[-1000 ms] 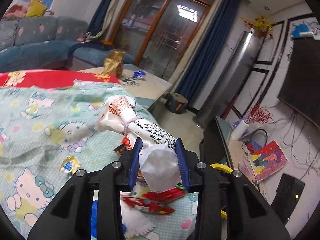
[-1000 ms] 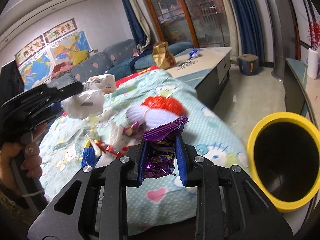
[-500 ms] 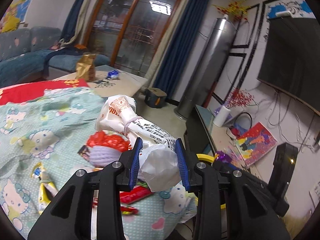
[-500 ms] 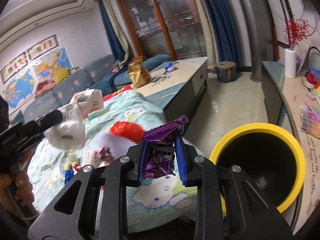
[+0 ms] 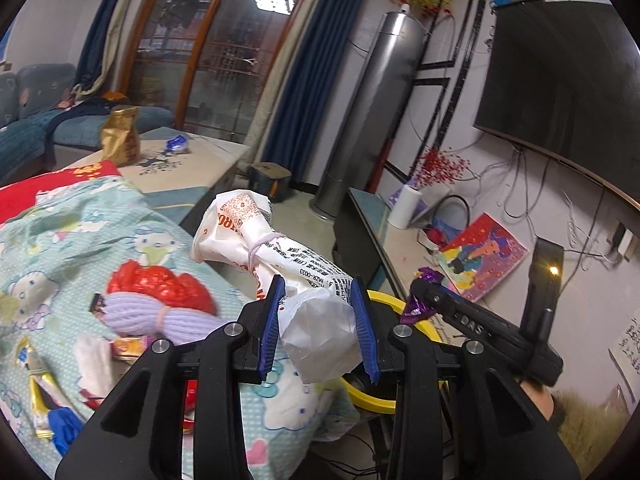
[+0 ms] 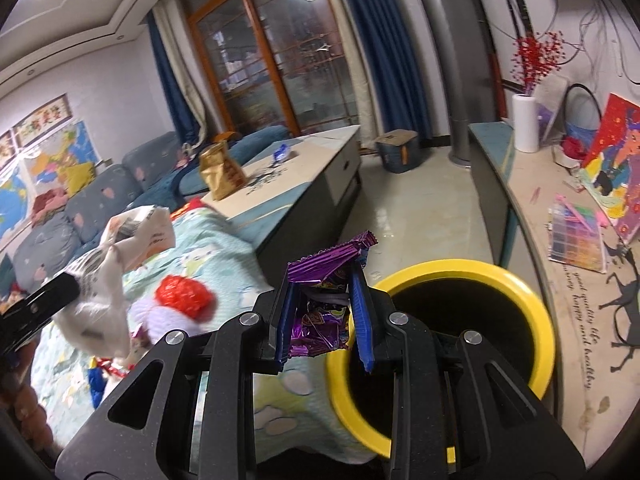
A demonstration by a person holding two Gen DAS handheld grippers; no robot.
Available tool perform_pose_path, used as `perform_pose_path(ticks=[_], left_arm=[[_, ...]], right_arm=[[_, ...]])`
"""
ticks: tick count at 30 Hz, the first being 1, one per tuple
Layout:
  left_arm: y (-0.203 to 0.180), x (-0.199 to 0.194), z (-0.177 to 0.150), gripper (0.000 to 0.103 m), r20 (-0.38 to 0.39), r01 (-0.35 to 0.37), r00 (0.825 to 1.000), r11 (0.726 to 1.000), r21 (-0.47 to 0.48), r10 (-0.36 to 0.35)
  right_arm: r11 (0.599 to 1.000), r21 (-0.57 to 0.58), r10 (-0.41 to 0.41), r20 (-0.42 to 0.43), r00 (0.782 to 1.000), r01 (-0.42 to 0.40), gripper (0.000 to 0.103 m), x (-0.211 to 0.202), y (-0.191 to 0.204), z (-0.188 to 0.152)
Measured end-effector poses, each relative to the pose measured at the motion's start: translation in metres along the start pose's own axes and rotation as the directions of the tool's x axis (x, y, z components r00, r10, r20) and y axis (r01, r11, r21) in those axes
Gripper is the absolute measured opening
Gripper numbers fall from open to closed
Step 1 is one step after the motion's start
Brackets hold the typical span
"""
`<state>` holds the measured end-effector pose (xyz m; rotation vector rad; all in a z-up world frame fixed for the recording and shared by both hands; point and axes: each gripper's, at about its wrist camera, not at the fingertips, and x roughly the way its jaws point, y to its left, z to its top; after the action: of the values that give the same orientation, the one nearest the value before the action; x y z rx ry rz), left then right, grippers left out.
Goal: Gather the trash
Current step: 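Carry both items to the yellow bin and release them inside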
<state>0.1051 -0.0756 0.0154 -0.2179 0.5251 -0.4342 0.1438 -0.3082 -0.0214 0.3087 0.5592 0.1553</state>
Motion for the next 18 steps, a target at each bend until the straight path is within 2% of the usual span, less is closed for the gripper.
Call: perform_pose_path(ticks=[18], left_arm=[[-0.043,0.045,-0.023,0.032,-0.084,0.106,0.991,0.993,0.055,-0.101]], right_arm=[[0.994,0.043,-0.099,-0.082,0.992,0.102,0.02,0.013,-0.065,-0.006]])
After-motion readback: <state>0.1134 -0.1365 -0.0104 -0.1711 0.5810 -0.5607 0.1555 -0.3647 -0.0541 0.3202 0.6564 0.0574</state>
